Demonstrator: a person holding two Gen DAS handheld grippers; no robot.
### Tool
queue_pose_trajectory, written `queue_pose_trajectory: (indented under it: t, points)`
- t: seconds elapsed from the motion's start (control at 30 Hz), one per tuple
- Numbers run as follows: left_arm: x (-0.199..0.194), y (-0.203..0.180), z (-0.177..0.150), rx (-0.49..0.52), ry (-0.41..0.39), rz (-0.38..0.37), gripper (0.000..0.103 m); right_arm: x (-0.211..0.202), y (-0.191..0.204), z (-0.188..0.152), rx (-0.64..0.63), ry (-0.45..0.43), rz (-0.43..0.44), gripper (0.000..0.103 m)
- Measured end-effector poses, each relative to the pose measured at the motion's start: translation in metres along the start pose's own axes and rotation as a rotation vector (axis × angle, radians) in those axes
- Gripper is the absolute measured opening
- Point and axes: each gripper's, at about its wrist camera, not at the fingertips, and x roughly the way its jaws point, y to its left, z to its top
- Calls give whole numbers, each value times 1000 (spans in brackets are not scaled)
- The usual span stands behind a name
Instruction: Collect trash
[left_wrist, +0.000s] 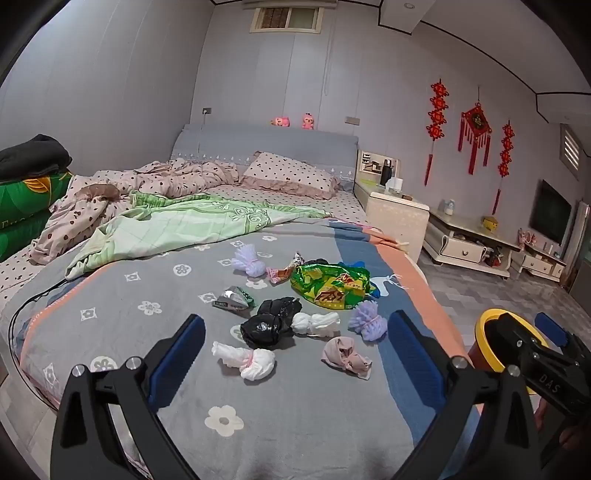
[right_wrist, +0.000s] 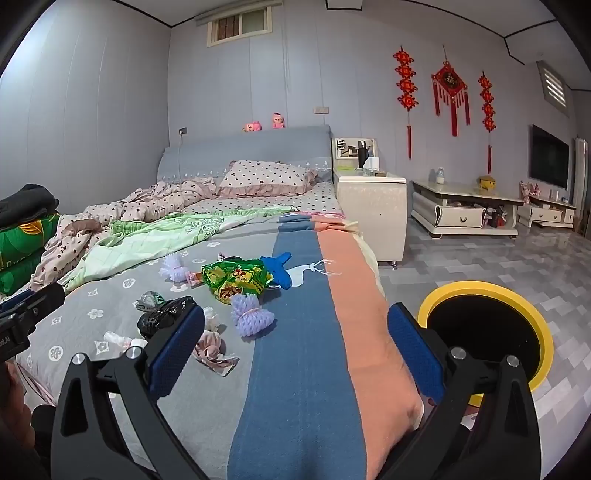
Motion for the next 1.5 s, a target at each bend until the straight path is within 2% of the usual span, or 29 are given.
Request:
queue_pose_trajectory:
  t: [1.5]
  points:
    - [7,0,-7,-15,31,-10,96,4,-3,-1,16,14,10,95]
